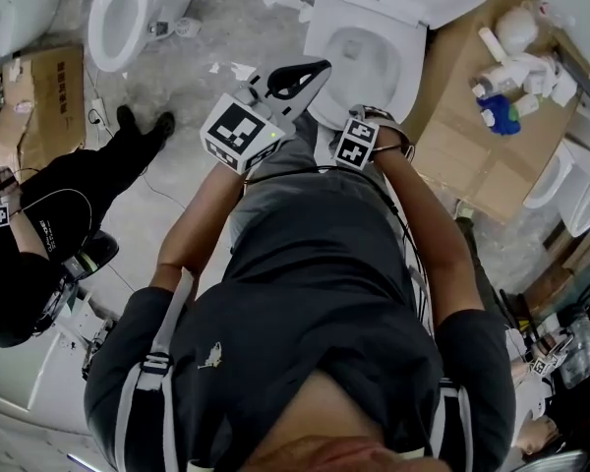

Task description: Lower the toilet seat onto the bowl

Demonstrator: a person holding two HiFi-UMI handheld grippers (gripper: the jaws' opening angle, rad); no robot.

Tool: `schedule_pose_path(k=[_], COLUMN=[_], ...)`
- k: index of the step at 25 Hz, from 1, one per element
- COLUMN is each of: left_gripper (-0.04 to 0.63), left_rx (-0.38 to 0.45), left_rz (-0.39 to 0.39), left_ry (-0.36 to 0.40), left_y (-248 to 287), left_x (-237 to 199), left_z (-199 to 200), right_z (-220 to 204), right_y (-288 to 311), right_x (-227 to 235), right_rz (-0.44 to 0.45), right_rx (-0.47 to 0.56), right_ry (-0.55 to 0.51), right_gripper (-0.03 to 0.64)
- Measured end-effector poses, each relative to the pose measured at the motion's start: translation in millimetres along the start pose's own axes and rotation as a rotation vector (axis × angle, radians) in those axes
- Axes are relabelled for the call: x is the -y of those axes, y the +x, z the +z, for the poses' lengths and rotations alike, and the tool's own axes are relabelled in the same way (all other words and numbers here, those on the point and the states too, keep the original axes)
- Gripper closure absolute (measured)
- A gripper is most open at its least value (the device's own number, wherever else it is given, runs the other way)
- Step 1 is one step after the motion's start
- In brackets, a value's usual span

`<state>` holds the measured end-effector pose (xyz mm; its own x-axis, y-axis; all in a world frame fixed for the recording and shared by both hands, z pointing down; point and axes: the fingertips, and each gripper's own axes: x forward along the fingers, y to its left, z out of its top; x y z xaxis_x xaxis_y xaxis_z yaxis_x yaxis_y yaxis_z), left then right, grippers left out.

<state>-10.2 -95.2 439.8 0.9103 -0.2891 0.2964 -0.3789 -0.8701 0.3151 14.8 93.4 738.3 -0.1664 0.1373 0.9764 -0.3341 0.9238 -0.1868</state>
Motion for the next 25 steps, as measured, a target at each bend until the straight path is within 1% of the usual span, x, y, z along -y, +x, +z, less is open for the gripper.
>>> schedule_pose_path(k=[7,15,25], left_gripper=[0.591,0.591,0.591], left_rx=[-0.012,-0.034,-0.067], left_rz=[0.030,0.040,0.049], left_ry=[-0.017,-0.040,-0.072], left_y=[-6.3,-6.8,-3.4], left_x=[-14.7,-20.5,-24.3], left_z=[-9.3,-26.4,-51.2], right_z=[-2.4,-5.8,-9.8], right_y=[26.1,58.1,93.0], right_x=[-13.7,-24.5,-34.9], right_rz=[0.073,0.173,0.222], right_rx=[-0.020,-0.032,-0.045], right_ry=[0.019,0.067,0.074], right_gripper=[0.370,0.371,0.368])
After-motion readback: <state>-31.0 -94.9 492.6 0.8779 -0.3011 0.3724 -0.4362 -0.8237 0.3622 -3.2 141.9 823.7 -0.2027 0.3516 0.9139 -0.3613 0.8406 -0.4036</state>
